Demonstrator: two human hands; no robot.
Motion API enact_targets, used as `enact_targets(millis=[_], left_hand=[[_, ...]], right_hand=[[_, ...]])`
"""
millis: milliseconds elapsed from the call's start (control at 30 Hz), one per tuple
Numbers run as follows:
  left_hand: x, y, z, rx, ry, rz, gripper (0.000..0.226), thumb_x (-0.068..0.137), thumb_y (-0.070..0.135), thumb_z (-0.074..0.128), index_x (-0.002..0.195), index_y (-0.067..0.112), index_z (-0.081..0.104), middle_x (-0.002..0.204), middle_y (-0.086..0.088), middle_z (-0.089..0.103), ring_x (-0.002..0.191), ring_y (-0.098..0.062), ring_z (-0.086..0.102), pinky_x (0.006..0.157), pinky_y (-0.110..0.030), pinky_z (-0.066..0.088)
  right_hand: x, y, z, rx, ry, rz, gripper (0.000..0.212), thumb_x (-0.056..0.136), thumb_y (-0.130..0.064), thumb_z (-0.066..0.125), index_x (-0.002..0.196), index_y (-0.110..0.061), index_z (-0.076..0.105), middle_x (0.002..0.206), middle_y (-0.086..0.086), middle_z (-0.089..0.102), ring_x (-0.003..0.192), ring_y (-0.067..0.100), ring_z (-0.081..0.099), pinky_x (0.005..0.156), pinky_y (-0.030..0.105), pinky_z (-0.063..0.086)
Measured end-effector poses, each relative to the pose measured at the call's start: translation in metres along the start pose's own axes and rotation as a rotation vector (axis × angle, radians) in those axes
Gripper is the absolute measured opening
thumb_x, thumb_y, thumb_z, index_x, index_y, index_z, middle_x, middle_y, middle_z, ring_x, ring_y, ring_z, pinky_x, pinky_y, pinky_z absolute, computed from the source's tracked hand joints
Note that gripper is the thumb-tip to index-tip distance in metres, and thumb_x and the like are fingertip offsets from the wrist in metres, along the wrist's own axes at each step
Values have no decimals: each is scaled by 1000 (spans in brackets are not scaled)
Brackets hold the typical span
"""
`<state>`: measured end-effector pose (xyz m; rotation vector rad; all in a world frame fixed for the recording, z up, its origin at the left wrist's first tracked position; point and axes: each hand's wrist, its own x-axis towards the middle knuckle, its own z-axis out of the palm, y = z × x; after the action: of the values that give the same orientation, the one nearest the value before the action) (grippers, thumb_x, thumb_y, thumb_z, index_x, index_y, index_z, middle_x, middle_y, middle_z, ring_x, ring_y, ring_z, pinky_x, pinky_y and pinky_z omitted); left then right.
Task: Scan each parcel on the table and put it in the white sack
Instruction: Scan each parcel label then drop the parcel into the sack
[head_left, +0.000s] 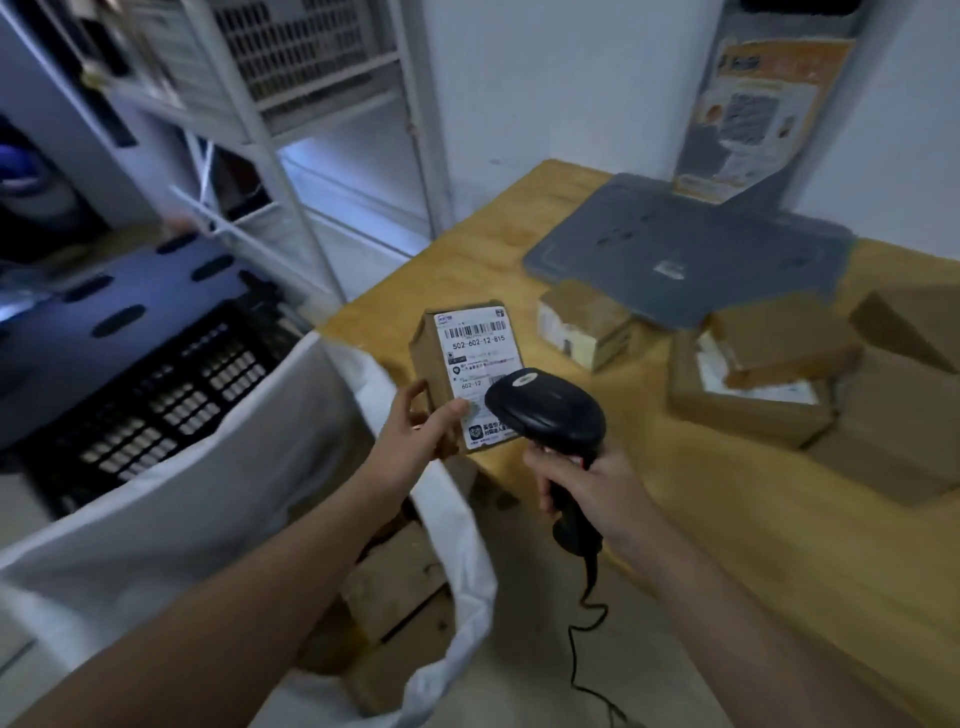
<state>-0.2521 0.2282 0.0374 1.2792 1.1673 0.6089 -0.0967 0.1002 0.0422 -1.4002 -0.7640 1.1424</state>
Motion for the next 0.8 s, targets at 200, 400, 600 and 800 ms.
enact_targets(millis=[200, 400, 600, 800], left_hand=[[-11, -69, -122, 256, 152, -139, 95, 69, 59, 76, 145, 31, 27, 136, -4, 48, 111, -23, 59, 85, -41, 57], [-10, -115, -181, 1154, 147, -193, 103, 69, 76, 62, 149, 30, 17, 140, -13, 34, 130, -35, 35, 107, -49, 33], [11, -142, -189, 1614, 140, 17, 96, 77, 72, 56, 150, 26, 12, 144, -15, 22, 129, -35, 29, 104, -48, 28], [33, -167, -186, 1683, 83, -209, 64, 97, 33, 46, 152, 16, 17, 157, -19, 1, 140, -42, 13, 111, -58, 23]], right_hand=[[16, 59, 86, -268, 10, 153, 19, 88, -12, 66, 75, -7, 54, 58, 9, 53, 50, 18, 55, 53, 29, 46], [29, 103, 126, -582, 222, -1, 27, 81, -21, 74, 77, -31, 49, 85, -2, 44, 67, 7, 44, 60, 22, 34], [39, 123, 142, -671, 231, 25, 32, 85, -11, 67, 116, -8, 57, 111, 1, 47, 87, 15, 52, 74, 27, 41], [46, 133, 143, -695, 201, -7, 17, 85, -9, 66, 95, -16, 55, 99, 2, 48, 70, 8, 48, 60, 18, 35]])
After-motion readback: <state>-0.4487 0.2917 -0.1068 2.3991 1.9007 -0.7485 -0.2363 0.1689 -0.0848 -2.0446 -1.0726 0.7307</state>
